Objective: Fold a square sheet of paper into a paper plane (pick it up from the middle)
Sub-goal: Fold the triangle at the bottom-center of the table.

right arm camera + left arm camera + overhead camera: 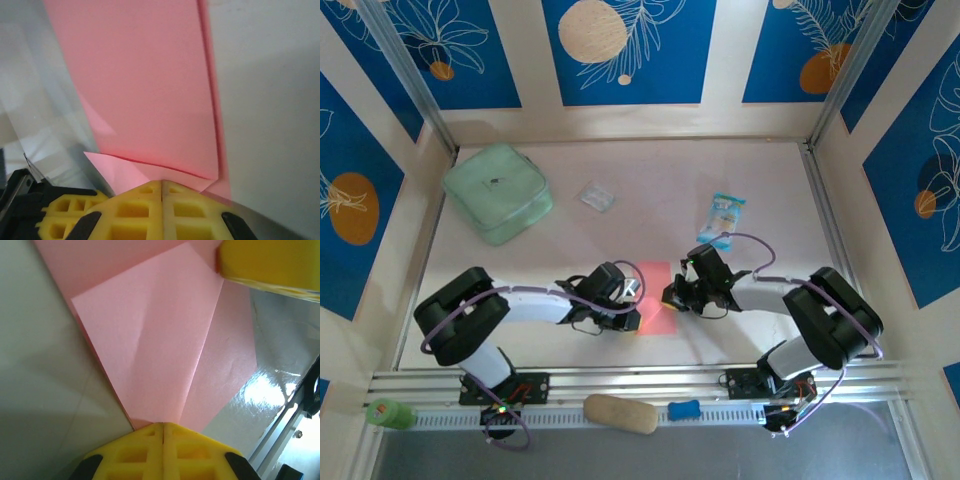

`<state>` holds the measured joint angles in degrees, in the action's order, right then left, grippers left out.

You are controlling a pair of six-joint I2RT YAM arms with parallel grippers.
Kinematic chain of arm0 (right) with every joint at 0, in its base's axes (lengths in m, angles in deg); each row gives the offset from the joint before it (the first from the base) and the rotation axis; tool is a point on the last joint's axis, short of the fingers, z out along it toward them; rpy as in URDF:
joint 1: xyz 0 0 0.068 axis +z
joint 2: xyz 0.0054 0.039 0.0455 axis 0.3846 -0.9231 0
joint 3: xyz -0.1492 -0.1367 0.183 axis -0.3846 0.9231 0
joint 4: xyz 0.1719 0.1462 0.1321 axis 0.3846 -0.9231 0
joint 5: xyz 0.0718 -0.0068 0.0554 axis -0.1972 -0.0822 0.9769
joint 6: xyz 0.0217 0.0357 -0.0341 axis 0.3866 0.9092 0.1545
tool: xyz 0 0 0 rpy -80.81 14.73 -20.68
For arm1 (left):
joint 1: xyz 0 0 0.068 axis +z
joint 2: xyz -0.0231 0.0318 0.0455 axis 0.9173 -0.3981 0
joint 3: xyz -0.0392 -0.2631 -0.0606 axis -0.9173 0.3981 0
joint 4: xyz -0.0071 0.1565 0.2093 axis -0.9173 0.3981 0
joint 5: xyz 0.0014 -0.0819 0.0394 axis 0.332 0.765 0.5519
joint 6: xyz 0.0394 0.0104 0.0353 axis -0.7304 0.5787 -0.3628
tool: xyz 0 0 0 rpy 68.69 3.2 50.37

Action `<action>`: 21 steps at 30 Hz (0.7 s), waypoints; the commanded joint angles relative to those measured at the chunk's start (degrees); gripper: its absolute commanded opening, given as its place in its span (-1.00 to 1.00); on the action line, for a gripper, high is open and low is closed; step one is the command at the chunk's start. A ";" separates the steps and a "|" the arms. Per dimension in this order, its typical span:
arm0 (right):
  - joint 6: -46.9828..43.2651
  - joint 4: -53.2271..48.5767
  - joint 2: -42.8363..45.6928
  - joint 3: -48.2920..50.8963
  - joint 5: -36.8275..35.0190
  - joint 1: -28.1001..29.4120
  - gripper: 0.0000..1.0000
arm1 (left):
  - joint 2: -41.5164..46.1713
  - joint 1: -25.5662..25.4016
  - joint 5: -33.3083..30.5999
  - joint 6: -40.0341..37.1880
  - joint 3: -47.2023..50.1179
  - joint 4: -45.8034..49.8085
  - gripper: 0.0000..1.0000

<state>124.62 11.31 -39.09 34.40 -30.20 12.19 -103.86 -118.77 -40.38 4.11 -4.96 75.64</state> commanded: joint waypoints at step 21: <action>0.10 2.93 -4.94 0.24 -1.75 3.95 -1.00 | -1.88 0.19 -0.98 0.88 2.90 1.31 -1.00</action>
<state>125.41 15.79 -43.59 33.72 -30.31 17.91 -103.88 -118.79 -40.05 5.01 -3.56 72.40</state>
